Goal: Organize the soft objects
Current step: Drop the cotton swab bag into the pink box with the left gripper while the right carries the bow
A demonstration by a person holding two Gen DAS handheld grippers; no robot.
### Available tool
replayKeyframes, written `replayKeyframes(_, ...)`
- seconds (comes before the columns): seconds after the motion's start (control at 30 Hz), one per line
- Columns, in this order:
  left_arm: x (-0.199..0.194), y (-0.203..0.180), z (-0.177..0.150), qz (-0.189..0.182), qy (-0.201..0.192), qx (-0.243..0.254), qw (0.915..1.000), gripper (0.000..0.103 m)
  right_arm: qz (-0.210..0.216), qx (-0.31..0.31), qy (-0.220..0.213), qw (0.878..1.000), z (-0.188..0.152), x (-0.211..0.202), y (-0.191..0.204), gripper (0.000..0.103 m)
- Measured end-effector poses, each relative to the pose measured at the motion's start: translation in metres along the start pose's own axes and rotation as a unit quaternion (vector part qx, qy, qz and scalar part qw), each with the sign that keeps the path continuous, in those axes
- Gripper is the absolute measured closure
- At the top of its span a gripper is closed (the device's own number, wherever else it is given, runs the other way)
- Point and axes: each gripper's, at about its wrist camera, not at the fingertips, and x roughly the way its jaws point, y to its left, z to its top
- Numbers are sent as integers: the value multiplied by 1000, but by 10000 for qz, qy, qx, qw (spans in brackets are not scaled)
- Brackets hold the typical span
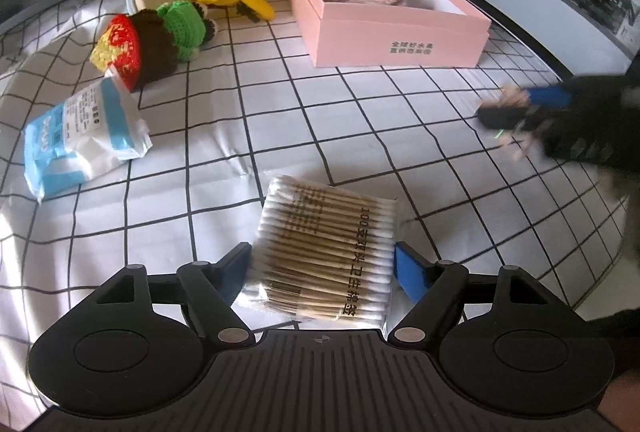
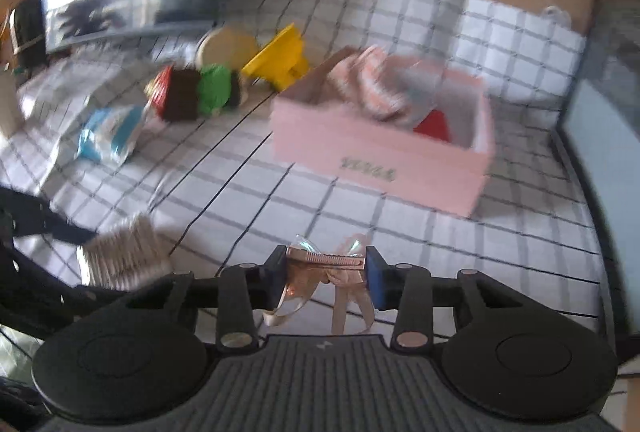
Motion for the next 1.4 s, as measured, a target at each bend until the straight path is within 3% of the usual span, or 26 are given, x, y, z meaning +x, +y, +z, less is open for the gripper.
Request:
replayKeyframes(0.1,-10,-2,4,-120,-24,145,9998,24,-241,111,-173,9995,2,-22,-16,63)
replayKeyframes(0.2,-34,-3,25,-479,-301,206,9982,24,-540,197,-365,9977,2,-41,-30,63)
replayKeyframes(0.33,-70,-10,83,-836,-981,328,9911,24,-800,434,-577,9942,0,-59,-48,63)
replayKeyframes(0.47,-81,-32,154,-1055,-1659,383,9797,23,-930,551,-757,9913,-1,-68,-57,63)
replayKeyframes(0.6,-44,-59,211,-1463,-1939,117,9700,22,-928,643,-724,9910,-5,-70,-59,63)
replayKeyframes(0.67,-2,-69,229,-1548,-1720,-79,9728,25,-927,632,-651,9915,-10,-70,-59,63)
replayKeyframes(0.73,49,-78,237,-1303,-1287,-221,9828,26,-948,599,-587,9920,-17,-72,-57,63)
replayKeyframes(0.8,90,-79,237,-1130,-807,-418,9894,26,-1006,615,-516,9917,-22,-71,-59,63)
replayKeyframes(0.87,106,-68,231,-1103,-609,-732,9893,27,-1029,698,-468,9911,-27,-71,-65,63)
replayKeyframes(0.93,100,-58,224,-1131,-731,-983,9860,27,-1048,779,-434,9905,-28,-69,-72,63)
replayKeyframes(1.07,64,-42,200,-1316,-953,-950,9821,27,-921,877,-497,9906,-14,-64,-85,63)
replayKeyframes(1.17,36,-31,173,-1438,-1017,-893,9803,27,-652,915,-790,9905,24,-60,-97,63)
replayKeyframes(1.27,8,-21,134,-1427,-1004,-914,9804,26,-312,1036,-1260,9861,83,-51,-110,63)
replayKeyframes(1.37,-9,-8,102,-1365,-967,-1256,9779,27,-139,1030,-1673,9804,144,-28,-118,63)
replayKeyframes(1.4,-13,-2,92,-1364,-946,-1403,9761,27,-115,1036,-1692,9801,162,-17,-119,58)
